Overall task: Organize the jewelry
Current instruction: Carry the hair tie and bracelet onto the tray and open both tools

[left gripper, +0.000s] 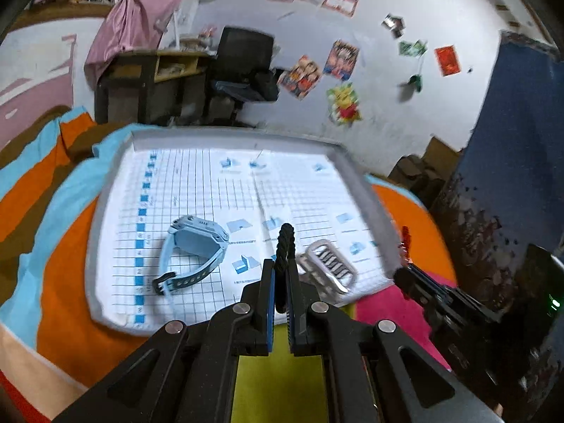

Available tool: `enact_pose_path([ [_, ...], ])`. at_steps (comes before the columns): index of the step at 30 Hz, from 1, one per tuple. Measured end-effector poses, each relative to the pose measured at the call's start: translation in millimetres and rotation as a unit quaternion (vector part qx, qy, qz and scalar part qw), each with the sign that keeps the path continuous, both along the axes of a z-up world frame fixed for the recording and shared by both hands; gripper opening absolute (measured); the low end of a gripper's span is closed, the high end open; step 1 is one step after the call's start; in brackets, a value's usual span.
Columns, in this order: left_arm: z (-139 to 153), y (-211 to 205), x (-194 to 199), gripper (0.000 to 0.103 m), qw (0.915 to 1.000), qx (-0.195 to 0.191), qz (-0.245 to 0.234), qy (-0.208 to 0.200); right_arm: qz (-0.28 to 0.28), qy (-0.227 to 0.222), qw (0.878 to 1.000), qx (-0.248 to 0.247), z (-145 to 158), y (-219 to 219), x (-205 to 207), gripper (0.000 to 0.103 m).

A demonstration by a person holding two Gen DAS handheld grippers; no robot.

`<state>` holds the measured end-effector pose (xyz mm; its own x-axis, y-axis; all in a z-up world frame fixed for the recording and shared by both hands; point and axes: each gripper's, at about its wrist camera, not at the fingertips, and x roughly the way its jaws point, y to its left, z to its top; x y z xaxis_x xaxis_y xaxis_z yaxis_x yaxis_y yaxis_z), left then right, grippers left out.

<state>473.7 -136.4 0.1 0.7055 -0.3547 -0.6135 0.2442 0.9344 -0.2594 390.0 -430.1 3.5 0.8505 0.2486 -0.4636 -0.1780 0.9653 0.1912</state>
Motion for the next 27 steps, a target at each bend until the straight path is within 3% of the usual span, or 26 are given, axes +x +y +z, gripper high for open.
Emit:
enact_pose_path([
  [6,-24.5,-8.6,17.2,0.006,0.9986,-0.006,0.030,0.044,0.013,0.019,1.000,-0.014,-6.9,-3.8,15.2,0.009],
  [8,-32.2,-12.6,17.7,0.006,0.9974,0.010,0.039,0.060,0.011,0.036,0.999,-0.015,-15.7,-2.4,17.2,0.009],
  [12,-36.1,-19.1,14.0,0.006,0.9955,0.052,0.051,0.062,0.004,0.051,0.999,0.007,-23.2,-8.4,18.9,0.010],
  [18,-31.2,-13.8,10.2,0.010,0.9951,0.047,0.059,0.064,-0.004,0.055,0.998,0.008,-27.0,-12.1,20.1,0.014],
  [21,-26.0,-10.5,8.7,0.023,0.9955,0.040,0.061,0.060,-0.009,0.055,0.998,0.001,-25.8,-11.8,19.1,0.014],
  [23,-21.1,-6.2,3.7,0.040,0.9962,0.029,0.064,0.051,-0.011,0.053,0.999,0.001,-22.8,-12.9,15.6,0.016],
  [24,-18.6,-4.8,2.5,0.045,0.9964,0.024,0.066,0.047,-0.014,0.049,0.999,0.001,-20.2,-12.7,12.1,0.020],
  [26,-11.8,-0.6,-5.3,0.066,0.9968,0.009,0.074,0.031,-0.016,0.040,0.999,0.005,-14.8,-14.1,4.2,0.033],
  [27,-8.4,1.2,-10.5,0.068,0.9968,0.003,0.077,0.021,-0.017,0.036,0.999,0.013,-11.4,-16.2,-1.5,0.041],
])
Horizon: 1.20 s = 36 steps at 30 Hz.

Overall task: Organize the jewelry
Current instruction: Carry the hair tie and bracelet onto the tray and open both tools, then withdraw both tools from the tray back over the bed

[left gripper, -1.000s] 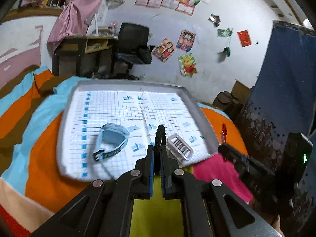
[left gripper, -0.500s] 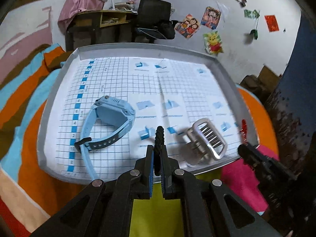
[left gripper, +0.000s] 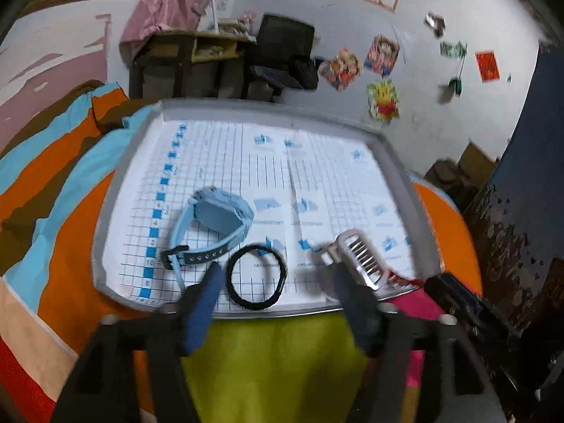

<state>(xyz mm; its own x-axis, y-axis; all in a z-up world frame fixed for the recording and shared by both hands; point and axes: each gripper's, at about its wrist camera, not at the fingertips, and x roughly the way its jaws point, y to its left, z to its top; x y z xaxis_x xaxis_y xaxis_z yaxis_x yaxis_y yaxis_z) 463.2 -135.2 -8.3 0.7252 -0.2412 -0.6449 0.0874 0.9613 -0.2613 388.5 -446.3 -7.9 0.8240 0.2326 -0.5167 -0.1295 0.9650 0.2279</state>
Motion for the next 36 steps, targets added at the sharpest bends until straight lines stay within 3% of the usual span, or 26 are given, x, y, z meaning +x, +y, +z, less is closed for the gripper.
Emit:
enact_pose_path([
  [5,22.7,10.3,-36.7,0.093,0.9985,-0.010,0.015,-0.052,-0.020,-0.038,0.999,0.018,20.7,-9.4,-33.3,0.060],
  [7,32.2,16.7,-55.1,0.099,0.9966,-0.011,0.027,-0.077,-0.031,-0.063,0.997,0.024,33.5,-11.0,-49.6,0.075],
  [11,53.3,32.9,-99.4,0.103,0.9910,-0.002,0.041,-0.128,-0.024,-0.120,0.992,0.009,60.6,-5.8,-85.0,0.087],
  [15,71.0,41.4,-142.5,0.103,0.9840,0.038,0.042,-0.169,-0.019,-0.175,0.984,-0.016,80.8,6.9,-129.7,0.101],
  [23,83.7,67.0,-222.8,0.103,0.9732,0.058,0.056,-0.216,-0.026,-0.230,0.973,-0.022,99.1,24.2,-209.2,0.102],
  [29,84.8,90.6,-275.9,0.103,0.9673,0.056,0.065,-0.239,-0.024,-0.244,0.969,-0.032,100.9,41.7,-261.9,0.102],
  [36,72.4,113.1,-327.9,0.103,0.9659,0.051,0.066,-0.245,-0.050,-0.261,0.962,-0.053,95.5,61.2,-327.2,0.102],
])
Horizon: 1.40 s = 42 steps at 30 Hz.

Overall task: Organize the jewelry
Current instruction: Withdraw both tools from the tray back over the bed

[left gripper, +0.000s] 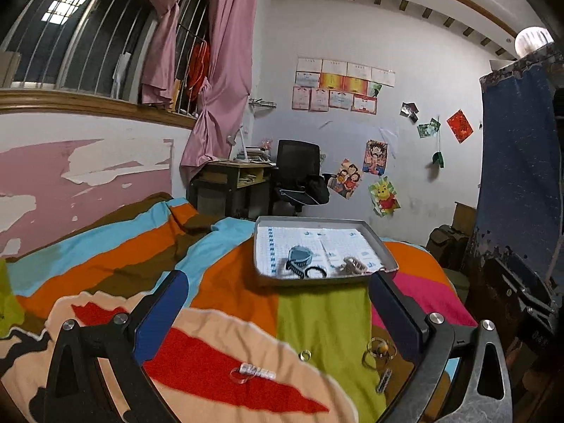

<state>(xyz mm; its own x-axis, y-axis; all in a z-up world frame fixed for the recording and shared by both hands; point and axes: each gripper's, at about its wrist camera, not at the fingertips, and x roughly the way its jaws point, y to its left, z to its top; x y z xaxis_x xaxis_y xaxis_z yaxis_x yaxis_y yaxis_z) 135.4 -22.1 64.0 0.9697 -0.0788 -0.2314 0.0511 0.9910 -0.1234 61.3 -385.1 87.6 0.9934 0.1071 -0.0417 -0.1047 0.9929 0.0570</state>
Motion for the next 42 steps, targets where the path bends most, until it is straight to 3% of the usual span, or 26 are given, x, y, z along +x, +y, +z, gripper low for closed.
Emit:
enact_pose_path([
  [5,-20.5,15.0,-29.8,0.103,0.9997,-0.002,-0.009,0.022,-0.022,-0.007,1.000,0.008,-4.1,5.7,-42.8,0.102],
  [10,-35.3,30.9,-51.4,0.103,0.9993,-0.005,-0.005,0.035,-0.030,0.015,0.999,0.014,-15.5,9.6,-79.9,0.102],
  [17,-49.7,37.5,-76.9,0.103,0.9987,0.010,0.008,0.050,-0.024,0.054,0.998,0.007,-26.9,23.5,-96.1,0.102],
  [33,-60.8,40.9,-69.9,0.103,0.9959,0.015,0.017,0.087,-0.019,0.104,0.994,-0.011,-31.9,30.5,-84.4,0.102],
  [42,-63.0,48.6,-29.3,0.103,0.9880,0.008,0.010,0.154,-0.022,0.208,0.978,-0.017,-52.1,37.2,-36.6,0.102],
])
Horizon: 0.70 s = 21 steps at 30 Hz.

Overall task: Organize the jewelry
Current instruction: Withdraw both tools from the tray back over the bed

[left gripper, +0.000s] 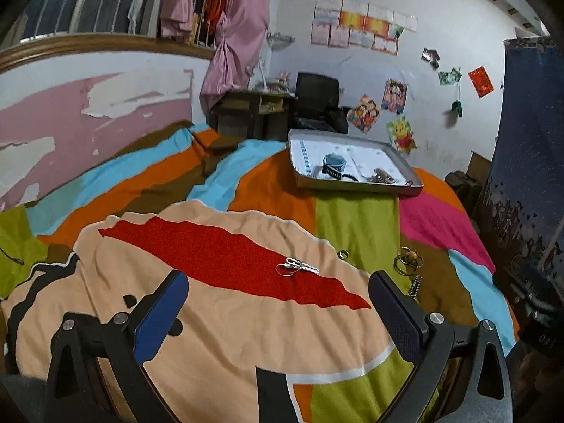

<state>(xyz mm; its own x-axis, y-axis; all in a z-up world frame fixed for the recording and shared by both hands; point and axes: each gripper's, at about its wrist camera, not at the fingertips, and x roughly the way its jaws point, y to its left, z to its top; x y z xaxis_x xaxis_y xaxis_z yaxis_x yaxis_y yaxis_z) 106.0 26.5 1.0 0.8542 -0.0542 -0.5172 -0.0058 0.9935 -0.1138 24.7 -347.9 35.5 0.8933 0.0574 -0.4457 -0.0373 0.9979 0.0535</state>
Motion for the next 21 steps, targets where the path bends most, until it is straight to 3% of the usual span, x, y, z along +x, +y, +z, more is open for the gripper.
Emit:
enact_pose_path([
  [5,-4.8,-4.8,32.1,0.103,0.9992,0.017,-0.016,0.033,-0.012,0.047,0.998,0.026,-16.7,-10.1,30.4,0.102],
  [10,-21.8,-6.0,71.7,0.103,0.9944,0.030,-0.021,0.099,-0.025,0.121,0.992,0.022,-45.2,-11.6,70.5,0.102],
  [14,-32.5,-0.3,100.9,0.103,0.9929,0.024,-0.018,0.115,-0.026,0.134,0.991,0.003,-58.4,-5.9,95.7,0.102],
  [21,-62.8,-7.3,141.6,0.103,0.9895,0.029,-0.029,0.138,-0.046,0.158,0.986,0.017,-78.9,-3.6,135.3,0.102],
])
